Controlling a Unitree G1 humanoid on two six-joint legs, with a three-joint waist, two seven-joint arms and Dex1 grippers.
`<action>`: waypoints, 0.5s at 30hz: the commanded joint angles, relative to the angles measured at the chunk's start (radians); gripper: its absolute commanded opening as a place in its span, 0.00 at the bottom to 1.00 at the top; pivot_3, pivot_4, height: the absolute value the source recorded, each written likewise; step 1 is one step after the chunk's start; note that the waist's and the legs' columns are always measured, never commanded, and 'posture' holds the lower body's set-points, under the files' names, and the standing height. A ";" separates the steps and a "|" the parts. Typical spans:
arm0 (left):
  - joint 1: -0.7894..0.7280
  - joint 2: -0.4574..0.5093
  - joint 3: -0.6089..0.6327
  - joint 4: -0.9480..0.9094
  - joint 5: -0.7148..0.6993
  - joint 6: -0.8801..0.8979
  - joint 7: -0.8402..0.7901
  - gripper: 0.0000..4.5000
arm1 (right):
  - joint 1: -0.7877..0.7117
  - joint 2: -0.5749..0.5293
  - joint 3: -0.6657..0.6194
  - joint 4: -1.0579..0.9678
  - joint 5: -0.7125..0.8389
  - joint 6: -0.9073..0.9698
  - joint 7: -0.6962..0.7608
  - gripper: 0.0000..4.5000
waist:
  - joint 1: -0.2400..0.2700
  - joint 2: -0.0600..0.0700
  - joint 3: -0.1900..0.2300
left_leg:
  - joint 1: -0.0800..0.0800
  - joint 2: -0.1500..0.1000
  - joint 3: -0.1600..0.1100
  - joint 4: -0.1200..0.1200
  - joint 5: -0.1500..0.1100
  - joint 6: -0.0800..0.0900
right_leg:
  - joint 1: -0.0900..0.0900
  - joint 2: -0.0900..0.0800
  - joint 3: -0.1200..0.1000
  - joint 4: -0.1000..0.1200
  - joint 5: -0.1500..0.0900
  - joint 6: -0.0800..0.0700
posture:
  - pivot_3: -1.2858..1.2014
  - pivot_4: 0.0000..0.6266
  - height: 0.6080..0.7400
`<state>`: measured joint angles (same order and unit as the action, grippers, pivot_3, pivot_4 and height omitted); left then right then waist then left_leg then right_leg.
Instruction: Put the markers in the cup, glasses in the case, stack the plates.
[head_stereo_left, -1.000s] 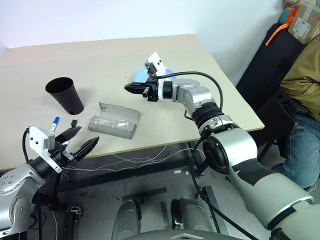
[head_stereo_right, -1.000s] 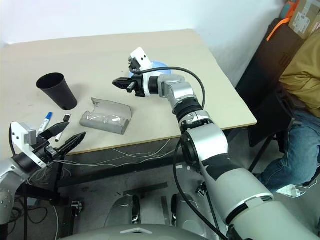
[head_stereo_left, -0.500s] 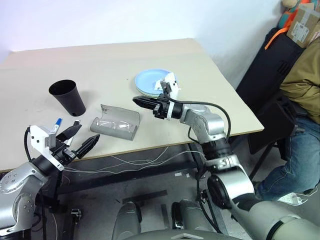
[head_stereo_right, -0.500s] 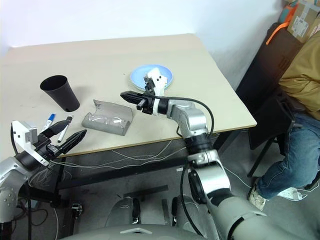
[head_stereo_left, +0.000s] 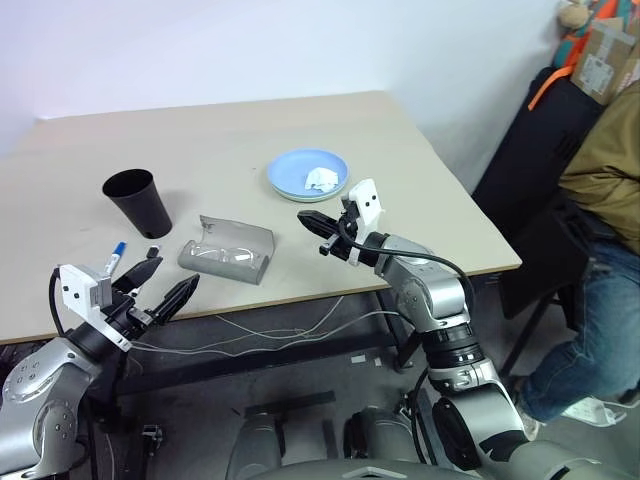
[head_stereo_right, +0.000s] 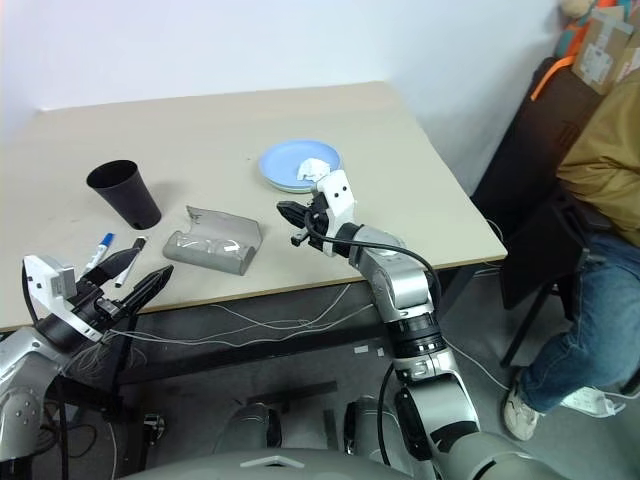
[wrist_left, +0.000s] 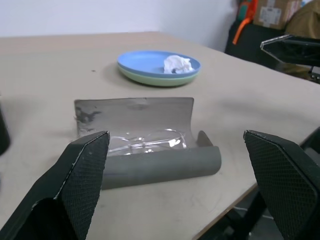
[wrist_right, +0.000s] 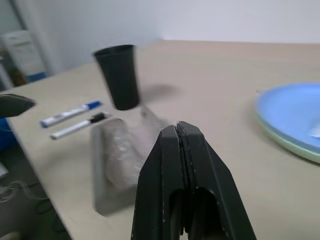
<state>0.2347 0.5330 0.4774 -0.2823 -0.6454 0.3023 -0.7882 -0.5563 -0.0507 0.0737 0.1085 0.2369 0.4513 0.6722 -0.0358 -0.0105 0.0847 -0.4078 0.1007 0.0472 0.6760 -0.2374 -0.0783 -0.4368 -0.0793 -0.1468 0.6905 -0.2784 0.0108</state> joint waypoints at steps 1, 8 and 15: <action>0.034 0.015 0.043 -0.054 -0.020 -0.013 -0.006 1.00 | -0.032 -0.004 -0.004 -0.004 0.022 -0.026 -0.002 0.01 | -0.010 0.006 -0.001 | 0.001 0.002 -0.002 -0.004 0.000 0.001 | 0.009 0.006 -0.006 -0.016 0.005 0.002 | 0.52 0.00 0.74; 0.083 0.010 0.057 -0.087 -0.028 -0.021 0.008 1.00 | -0.095 0.001 -0.013 0.082 0.042 -0.038 0.002 0.01 | -0.003 0.001 -0.004 | -0.002 0.001 0.004 -0.014 0.001 0.006 | 0.008 0.013 0.000 -0.035 0.034 0.005 | 0.52 0.00 0.74; 0.110 0.000 0.050 -0.095 -0.026 -0.033 0.013 1.00 | -0.224 0.012 -0.032 0.281 0.044 0.054 -0.037 0.01 | -0.005 0.001 -0.004 | -0.001 0.002 0.004 -0.015 0.001 0.006 | 0.006 0.015 0.001 -0.034 0.035 0.004 | 0.52 0.00 0.74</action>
<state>0.3439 0.5322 0.5075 -0.3389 -0.6630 0.2923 -0.7769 -0.7307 -0.0490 0.0613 0.3688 0.2604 0.4880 0.6479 -0.0409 -0.0097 0.0805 -0.4090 0.1028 0.0514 0.6613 -0.2363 -0.0724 -0.4305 -0.0641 -0.1454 0.6566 -0.2437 0.0141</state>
